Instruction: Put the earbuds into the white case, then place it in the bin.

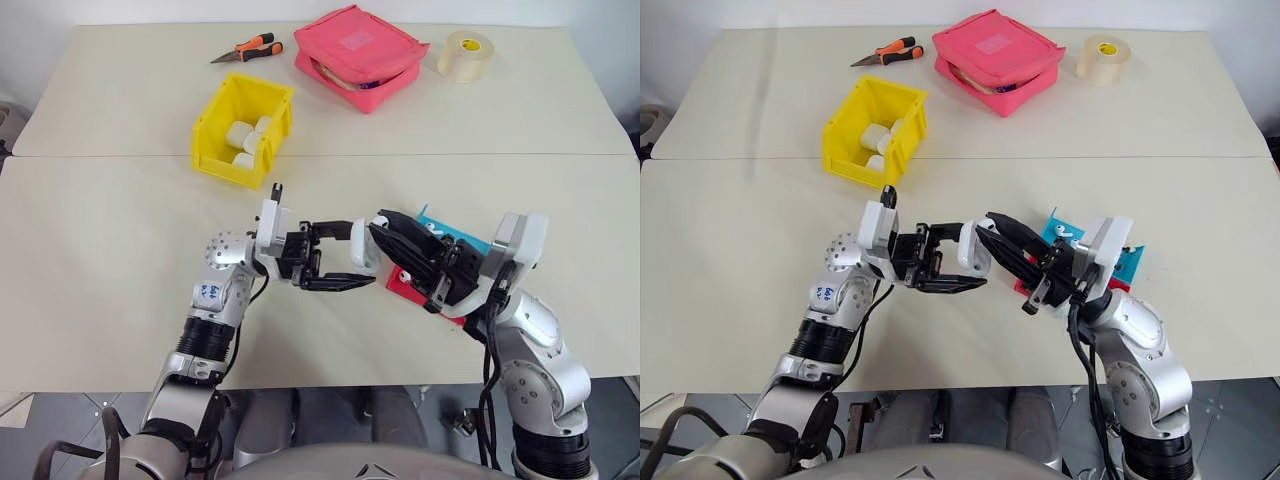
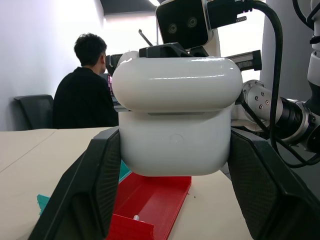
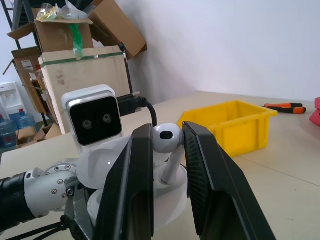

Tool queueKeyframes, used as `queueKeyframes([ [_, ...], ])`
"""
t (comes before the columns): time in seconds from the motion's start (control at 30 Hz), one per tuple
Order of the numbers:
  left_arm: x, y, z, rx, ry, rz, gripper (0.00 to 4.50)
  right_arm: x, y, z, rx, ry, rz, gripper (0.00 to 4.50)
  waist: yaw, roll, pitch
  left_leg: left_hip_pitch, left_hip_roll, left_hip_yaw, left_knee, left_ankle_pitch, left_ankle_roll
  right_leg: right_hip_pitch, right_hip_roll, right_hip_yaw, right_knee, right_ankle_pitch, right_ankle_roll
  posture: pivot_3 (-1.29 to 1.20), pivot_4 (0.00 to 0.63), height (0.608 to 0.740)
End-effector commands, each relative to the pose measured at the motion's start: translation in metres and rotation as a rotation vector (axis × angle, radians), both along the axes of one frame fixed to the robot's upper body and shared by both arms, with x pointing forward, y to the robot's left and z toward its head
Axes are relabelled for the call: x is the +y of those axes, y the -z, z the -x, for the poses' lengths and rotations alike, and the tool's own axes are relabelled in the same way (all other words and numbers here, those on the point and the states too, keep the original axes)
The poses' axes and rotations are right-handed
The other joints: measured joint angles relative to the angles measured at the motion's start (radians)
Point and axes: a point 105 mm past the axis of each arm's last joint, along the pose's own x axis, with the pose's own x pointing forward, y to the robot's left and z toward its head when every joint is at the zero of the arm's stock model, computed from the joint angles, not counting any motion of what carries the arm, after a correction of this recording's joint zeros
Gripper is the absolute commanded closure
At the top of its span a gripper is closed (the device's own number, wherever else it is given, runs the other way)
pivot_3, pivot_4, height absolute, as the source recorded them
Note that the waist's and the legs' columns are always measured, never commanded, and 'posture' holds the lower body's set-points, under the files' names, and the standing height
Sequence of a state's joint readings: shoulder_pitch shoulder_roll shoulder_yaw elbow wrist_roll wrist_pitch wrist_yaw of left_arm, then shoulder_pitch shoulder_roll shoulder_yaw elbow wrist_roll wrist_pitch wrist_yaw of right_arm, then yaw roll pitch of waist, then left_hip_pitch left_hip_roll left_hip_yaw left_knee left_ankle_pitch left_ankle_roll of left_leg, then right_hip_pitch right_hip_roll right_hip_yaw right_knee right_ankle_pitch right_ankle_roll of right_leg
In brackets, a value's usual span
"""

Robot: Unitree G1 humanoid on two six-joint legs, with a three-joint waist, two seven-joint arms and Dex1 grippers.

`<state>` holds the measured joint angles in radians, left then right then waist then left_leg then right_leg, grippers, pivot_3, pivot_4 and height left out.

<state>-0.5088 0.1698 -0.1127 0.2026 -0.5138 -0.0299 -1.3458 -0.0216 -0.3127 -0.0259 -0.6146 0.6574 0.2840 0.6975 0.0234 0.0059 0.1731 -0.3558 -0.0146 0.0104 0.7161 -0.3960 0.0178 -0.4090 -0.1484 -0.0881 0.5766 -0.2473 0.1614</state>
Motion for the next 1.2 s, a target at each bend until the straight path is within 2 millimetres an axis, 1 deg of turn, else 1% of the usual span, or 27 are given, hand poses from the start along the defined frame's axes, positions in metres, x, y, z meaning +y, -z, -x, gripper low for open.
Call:
queueKeyframes([
  [0.03,-0.001,-0.012,0.005,-0.041,0.012,0.04,1.72,0.001,-0.006,0.002,-0.037,-0.007,-0.019,4.01,0.001,0.0,0.0,0.0,0.0,0.0,0.0,0.0,0.0,0.0,0.0,0.0,0.0,0.0,0.0,0.0,0.15,0.74],
  [0.3,-0.003,-0.015,0.003,-0.053,0.01,0.057,1.72,0.001,0.007,-0.006,-0.01,-0.007,0.012,4.01,0.001,0.0,0.0,0.0,0.0,0.0,0.0,0.0,0.0,0.0,0.0,0.0,0.0,0.0,0.0,0.0,0.15,0.74],
  [0.5,-0.005,-0.021,-0.001,-0.057,-0.005,0.082,1.72,0.0,0.022,-0.005,-0.009,-0.022,0.106,4.01,0.001,0.0,0.0,0.0,0.0,0.0,0.0,0.0,0.0,0.0,0.0,0.0,0.0,0.0,0.0,0.0,0.15,0.74],
  [0.7,-0.004,-0.025,-0.007,-0.056,-0.032,0.103,1.72,-0.005,0.023,-0.005,-0.036,-0.012,0.137,4.01,0.001,0.0,0.0,0.0,0.0,0.0,0.0,0.0,0.0,0.0,0.0,0.0,0.0,0.0,0.0,0.0,0.15,0.74],
  [0.8,-0.003,-0.028,-0.01,-0.057,-0.055,0.118,1.72,-0.011,0.017,-0.004,-0.031,-0.002,0.12,4.01,0.001,0.0,0.0,0.0,0.0,0.0,0.0,0.0,0.0,0.0,0.0,0.0,0.0,0.0,0.0,0.0,0.15,0.74],
  [0.93,-0.001,-0.028,-0.012,-0.061,-0.063,0.117,1.72,-0.016,0.018,-0.01,-0.019,0.057,0.173,4.01,0.001,0.0,0.0,0.0,0.0,0.0,0.0,0.0,0.0,0.0,0.0,0.0,0.0,0.0,0.0,0.0,0.15,0.74],
  [1.0,-0.001,-0.027,-0.011,-0.061,-0.064,0.117,1.72,-0.015,0.017,-0.01,-0.024,0.052,0.185,3.27,0.001,0.0,0.0,0.0,0.0,0.0,0.0,0.0,0.0,0.0,0.0,0.0,0.0,0.0,0.0,0.0,0.15,0.74],
  [1.03,-0.001,-0.027,-0.011,-0.062,-0.064,0.117,1.72,-0.013,0.017,-0.01,-0.021,0.039,0.187,3.08,0.001,0.0,0.0,0.0,0.0,0.0,0.0,0.0,0.0,0.0,0.0,0.0,0.0,0.0,0.0,0.0,0.15,0.74],
  [1.2,-0.001,-0.026,-0.011,-0.065,-0.063,0.117,1.72,-0.009,0.013,-0.007,-0.014,-0.02,0.175,1.5,0.003,0.0,0.0,0.0,0.0,0.0,0.0,0.0,0.0,0.0,0.0,0.0,0.0,0.0,0.0,0.0,0.15,0.74],
])
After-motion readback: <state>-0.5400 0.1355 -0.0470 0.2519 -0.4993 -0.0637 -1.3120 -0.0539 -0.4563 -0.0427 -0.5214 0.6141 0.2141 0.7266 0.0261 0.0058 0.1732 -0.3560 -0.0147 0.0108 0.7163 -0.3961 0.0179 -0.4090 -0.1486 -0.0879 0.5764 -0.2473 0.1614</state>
